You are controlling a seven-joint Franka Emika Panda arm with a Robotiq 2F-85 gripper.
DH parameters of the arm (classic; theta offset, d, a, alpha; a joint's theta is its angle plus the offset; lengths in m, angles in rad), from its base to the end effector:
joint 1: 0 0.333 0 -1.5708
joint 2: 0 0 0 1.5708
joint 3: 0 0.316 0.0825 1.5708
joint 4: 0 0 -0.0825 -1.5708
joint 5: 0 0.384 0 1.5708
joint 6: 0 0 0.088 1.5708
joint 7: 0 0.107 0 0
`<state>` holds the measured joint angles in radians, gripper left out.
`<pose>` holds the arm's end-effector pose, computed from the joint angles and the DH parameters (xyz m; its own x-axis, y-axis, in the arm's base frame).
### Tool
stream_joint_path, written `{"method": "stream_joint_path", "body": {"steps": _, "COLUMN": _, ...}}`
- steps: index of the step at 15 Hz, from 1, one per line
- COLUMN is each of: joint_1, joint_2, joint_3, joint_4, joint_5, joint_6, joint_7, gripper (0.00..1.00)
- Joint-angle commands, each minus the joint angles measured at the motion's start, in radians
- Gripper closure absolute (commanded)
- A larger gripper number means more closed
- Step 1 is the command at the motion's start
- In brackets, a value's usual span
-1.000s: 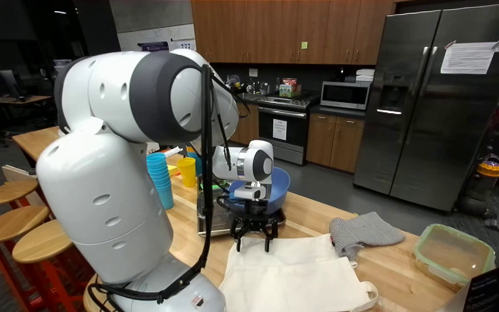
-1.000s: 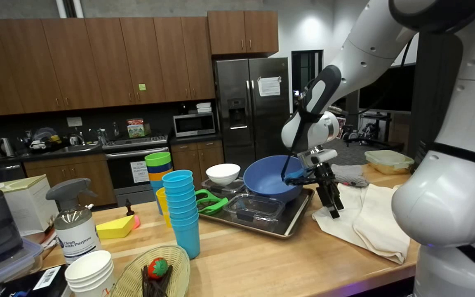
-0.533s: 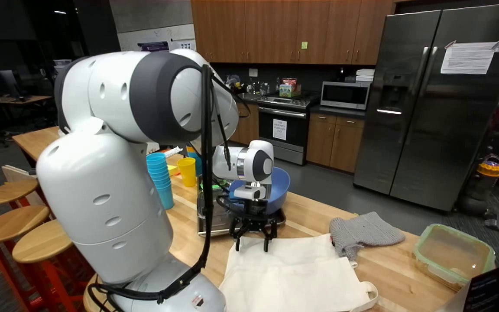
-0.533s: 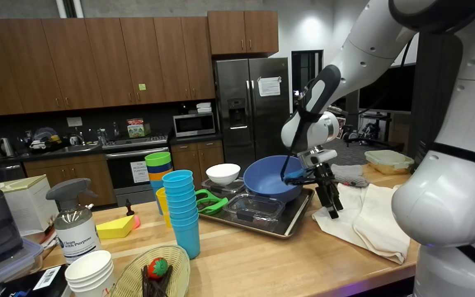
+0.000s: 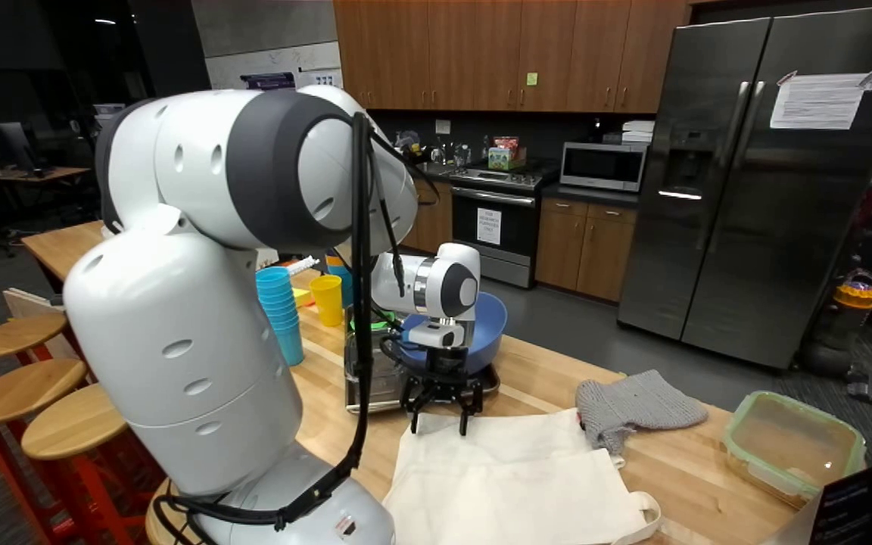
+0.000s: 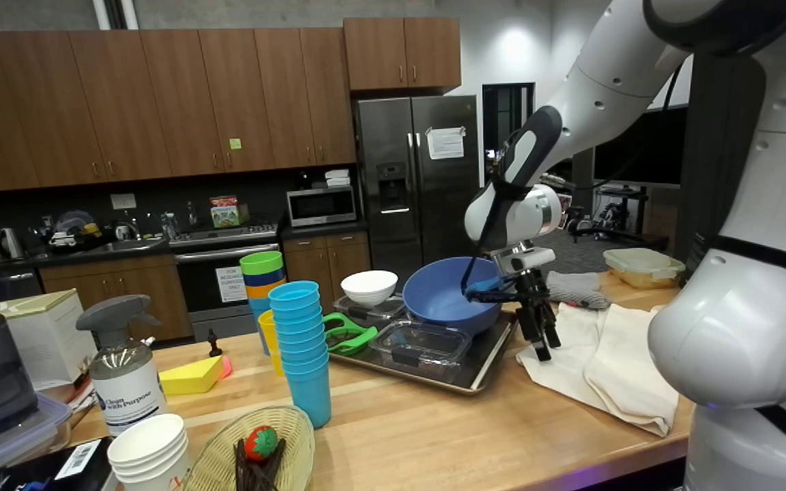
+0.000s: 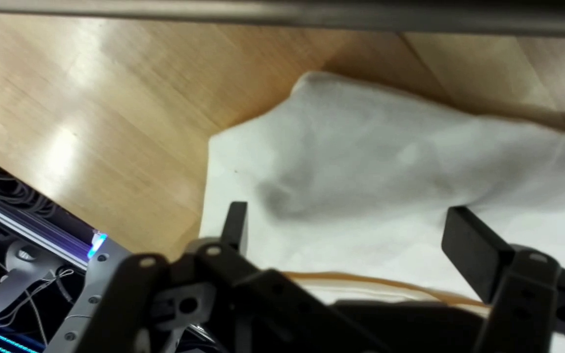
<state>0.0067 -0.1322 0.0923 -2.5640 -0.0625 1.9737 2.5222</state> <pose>0.3832 0.0332 0.2847 -0.6404 -0.6606 0.3918 -0.6346 0.7424 0.2145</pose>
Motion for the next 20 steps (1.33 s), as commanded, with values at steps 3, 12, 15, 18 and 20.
{"method": "stream_joint_path", "body": {"steps": 3, "joint_1": 0.002, "joint_2": 0.004, "joint_3": -0.002, "joint_4": 0.004, "joint_5": -0.004, "joint_6": -0.003, "joint_7": 0.051, "gripper": 0.11}}
{"method": "stream_joint_path", "body": {"steps": 12, "joint_1": 0.001, "joint_2": 0.009, "joint_3": 0.004, "joint_4": 0.014, "joint_5": -0.075, "joint_6": -0.088, "joint_7": 0.087, "gripper": 0.85}}
{"method": "stream_joint_path", "body": {"steps": 15, "joint_1": 0.003, "joint_2": 0.012, "joint_3": 0.004, "joint_4": 0.019, "joint_5": -0.085, "joint_6": -0.120, "joint_7": 0.094, "gripper": 1.00}}
{"method": "stream_joint_path", "body": {"steps": 18, "joint_1": 0.004, "joint_2": 0.017, "joint_3": 0.003, "joint_4": 0.030, "joint_5": -0.077, "joint_6": -0.170, "joint_7": 0.102, "gripper": 1.00}}
{"method": "stream_joint_path", "body": {"steps": 20, "joint_1": 0.006, "joint_2": 0.022, "joint_3": 0.001, "joint_4": 0.040, "joint_5": -0.064, "joint_6": -0.210, "joint_7": 0.097, "gripper": 1.00}}
